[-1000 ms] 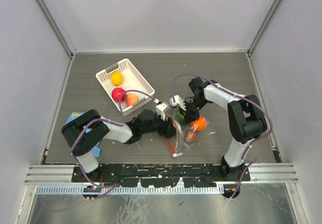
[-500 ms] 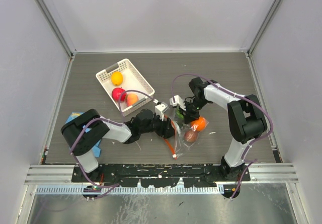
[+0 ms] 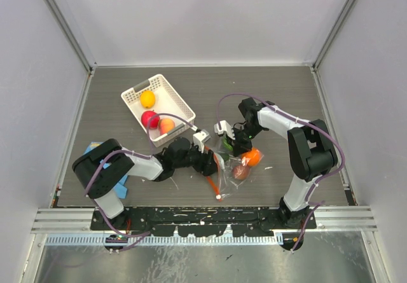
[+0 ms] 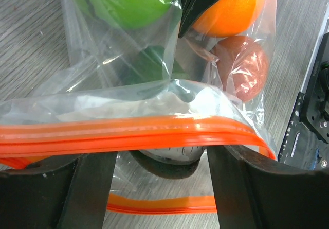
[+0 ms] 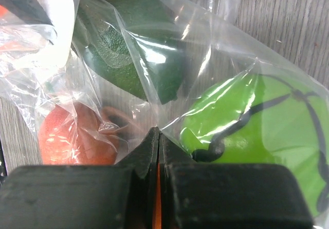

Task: Open the zip-top bag and remove the fake food
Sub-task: Pick up the fake fruit from the zipper food storage bag.

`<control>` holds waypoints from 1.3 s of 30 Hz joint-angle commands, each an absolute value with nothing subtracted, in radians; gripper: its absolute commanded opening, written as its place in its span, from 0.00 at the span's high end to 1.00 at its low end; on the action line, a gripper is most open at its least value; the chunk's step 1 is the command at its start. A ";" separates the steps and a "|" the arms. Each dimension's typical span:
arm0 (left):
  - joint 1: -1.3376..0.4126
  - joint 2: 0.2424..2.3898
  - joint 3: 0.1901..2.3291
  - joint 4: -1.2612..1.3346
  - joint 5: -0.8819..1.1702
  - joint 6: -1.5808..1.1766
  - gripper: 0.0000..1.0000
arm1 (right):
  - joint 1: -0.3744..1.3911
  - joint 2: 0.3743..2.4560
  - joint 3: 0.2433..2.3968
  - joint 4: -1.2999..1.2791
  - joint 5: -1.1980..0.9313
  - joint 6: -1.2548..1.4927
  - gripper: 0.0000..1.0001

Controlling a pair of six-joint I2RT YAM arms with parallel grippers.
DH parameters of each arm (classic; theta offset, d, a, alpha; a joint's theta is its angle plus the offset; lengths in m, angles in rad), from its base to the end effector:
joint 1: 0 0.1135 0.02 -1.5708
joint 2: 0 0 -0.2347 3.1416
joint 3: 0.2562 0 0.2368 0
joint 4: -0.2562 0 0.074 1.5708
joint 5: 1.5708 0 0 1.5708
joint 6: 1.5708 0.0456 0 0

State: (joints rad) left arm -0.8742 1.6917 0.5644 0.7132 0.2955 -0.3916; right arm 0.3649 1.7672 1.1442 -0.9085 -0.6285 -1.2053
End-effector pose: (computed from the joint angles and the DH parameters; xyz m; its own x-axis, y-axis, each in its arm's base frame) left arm 0.1877 -0.2451 0.1180 -0.5840 0.1290 -0.8015 0.7378 0.4961 -0.4577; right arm 0.2625 0.1290 0.1480 -0.0439 -0.8255 -0.5627 -0.9827 -0.0659 0.1733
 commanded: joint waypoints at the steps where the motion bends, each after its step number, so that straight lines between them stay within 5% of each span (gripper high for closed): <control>1: -0.859 1.639 0.545 0.717 0.311 -0.355 0.29 | 0.368 1.761 1.147 -0.905 -0.629 -1.212 0.95; 31: -0.852 1.723 0.569 0.897 0.332 -0.402 0.30 | 0.451 1.820 1.204 -0.930 -0.814 -1.108 0.93; 39: -0.856 1.736 0.500 1.033 0.340 -0.353 0.04 | 0.450 1.881 1.237 -0.889 -0.782 -0.974 0.94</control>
State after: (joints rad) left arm -0.8528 1.7531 0.5323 0.8783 0.3367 -0.3996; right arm 0.4416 1.8622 1.2030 -0.9230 -0.7757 -1.0588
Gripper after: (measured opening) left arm 0.898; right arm 0.071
